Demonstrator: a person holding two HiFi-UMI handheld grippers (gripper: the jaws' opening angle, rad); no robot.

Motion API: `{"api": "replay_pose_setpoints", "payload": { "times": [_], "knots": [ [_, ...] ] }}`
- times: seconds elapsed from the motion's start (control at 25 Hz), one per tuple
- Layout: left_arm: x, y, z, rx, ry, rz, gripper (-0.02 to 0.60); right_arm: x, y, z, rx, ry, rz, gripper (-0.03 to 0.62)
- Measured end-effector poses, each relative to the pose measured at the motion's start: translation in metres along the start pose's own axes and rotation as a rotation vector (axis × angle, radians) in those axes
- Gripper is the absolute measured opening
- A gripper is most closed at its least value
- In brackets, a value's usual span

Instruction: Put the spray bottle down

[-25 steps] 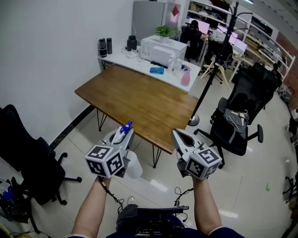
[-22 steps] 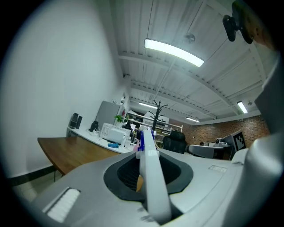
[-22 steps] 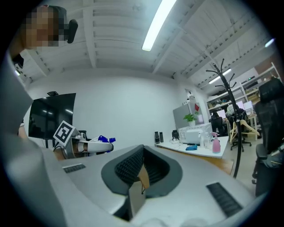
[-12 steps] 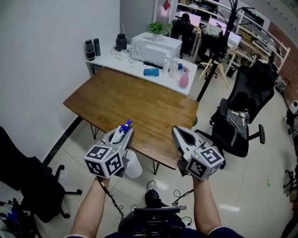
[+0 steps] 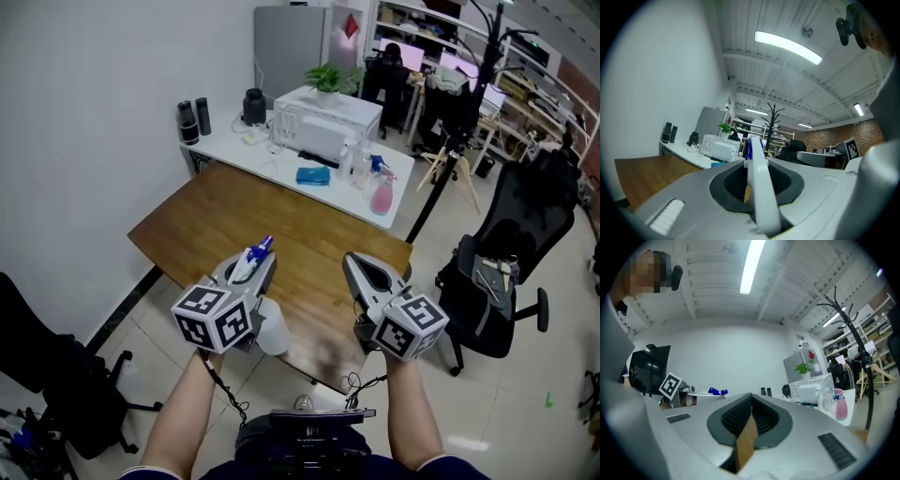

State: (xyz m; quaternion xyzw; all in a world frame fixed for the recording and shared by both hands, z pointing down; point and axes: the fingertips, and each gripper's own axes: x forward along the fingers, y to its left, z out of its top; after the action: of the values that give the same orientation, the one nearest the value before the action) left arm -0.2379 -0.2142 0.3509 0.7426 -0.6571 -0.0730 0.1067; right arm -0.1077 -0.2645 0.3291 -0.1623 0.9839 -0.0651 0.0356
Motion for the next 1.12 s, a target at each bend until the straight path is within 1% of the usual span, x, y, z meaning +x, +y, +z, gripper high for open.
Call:
{"api": "replay_pose_setpoints", "payload": {
  "times": [0.16,0.28,0.4,0.56,0.72,0.8,0.88,0.96,1.04,1.12],
  "knots": [
    [0.036,0.005,0.008,0.0,-0.002,-0.027,0.078,0.01,-0.027,0.0,0.011,0.002,-0.019,0.006],
    [0.066,0.004,0.011,-0.001,-0.007,-0.063,0.078,0.009,-0.046,-0.005,0.017,0.013,-0.056,0.006],
    [0.1,0.001,0.007,0.01,0.009,-0.103,0.078,0.003,-0.066,-0.009,0.022,0.026,-0.113,0.006],
    [0.144,-0.004,-0.01,0.023,0.053,-0.18,0.078,-0.003,-0.092,-0.014,0.037,0.026,-0.218,0.006],
    [0.176,-0.002,-0.018,0.012,0.068,-0.239,0.078,0.002,-0.107,-0.023,0.052,0.031,-0.285,0.006],
    [0.188,0.001,-0.022,0.019,0.071,-0.256,0.078,0.004,-0.111,-0.029,0.059,0.039,-0.31,0.006],
    [0.197,0.004,-0.02,0.046,0.057,-0.255,0.078,0.006,-0.113,-0.033,0.062,0.048,-0.329,0.006],
    [0.204,0.004,-0.012,0.094,0.017,-0.255,0.078,0.007,-0.117,-0.034,0.064,0.053,-0.346,0.006],
    [0.21,-0.002,-0.007,0.139,-0.02,-0.273,0.078,0.006,-0.121,-0.035,0.068,0.061,-0.367,0.006],
    [0.217,-0.009,-0.008,0.173,-0.037,-0.298,0.078,0.003,-0.125,-0.038,0.072,0.068,-0.389,0.006]
  ]
}}
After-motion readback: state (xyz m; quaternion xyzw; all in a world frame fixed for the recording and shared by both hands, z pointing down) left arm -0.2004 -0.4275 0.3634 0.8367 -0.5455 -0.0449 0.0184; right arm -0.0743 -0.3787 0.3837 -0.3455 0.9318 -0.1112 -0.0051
